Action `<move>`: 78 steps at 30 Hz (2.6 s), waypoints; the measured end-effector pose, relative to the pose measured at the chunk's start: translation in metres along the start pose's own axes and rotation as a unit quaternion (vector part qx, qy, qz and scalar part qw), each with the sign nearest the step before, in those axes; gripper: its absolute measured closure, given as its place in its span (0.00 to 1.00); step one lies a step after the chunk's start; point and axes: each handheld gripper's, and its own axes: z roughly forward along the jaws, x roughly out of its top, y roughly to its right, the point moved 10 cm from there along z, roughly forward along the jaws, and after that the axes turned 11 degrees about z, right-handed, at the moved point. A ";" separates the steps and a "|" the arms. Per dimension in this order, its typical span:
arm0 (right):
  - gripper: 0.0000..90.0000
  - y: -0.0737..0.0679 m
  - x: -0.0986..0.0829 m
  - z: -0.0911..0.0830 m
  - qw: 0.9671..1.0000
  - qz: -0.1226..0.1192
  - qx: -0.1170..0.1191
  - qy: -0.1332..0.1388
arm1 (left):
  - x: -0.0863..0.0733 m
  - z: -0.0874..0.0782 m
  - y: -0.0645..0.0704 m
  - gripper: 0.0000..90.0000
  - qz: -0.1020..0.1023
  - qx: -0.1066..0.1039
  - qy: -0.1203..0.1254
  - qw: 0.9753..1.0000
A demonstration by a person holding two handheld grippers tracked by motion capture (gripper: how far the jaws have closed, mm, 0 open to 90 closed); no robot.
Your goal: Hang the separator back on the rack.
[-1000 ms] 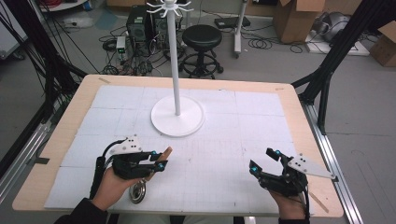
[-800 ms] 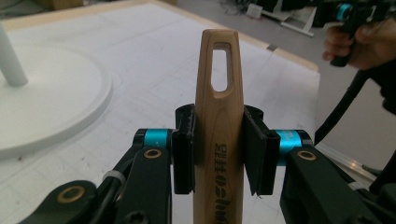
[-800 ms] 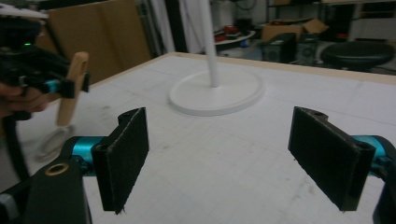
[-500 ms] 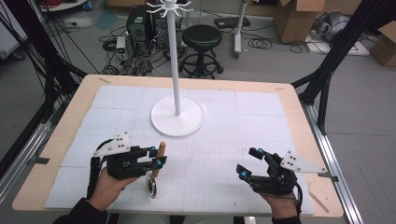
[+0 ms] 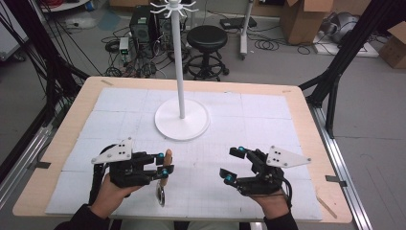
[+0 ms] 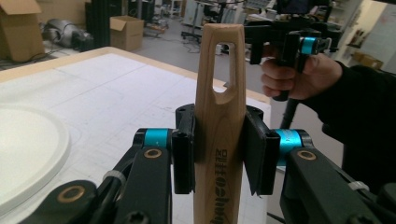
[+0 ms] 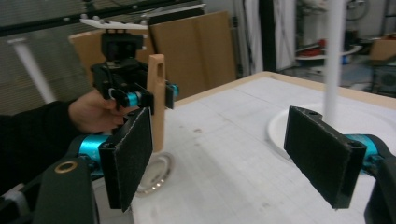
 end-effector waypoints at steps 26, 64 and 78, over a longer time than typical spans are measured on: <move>0.54 -0.063 0.010 0.090 0.979 -0.037 0.186 -0.077 | 0.009 0.009 0.026 0.75 0.024 -0.062 0.018 0.998; 0.80 -0.064 0.043 0.090 0.993 -0.014 0.110 -0.026 | -0.003 0.019 0.018 0.42 0.002 -0.029 0.007 1.000; 0.80 -0.067 0.047 0.095 0.998 -0.011 0.057 -0.023 | -0.010 0.023 0.018 0.52 0.005 -0.010 -0.017 1.000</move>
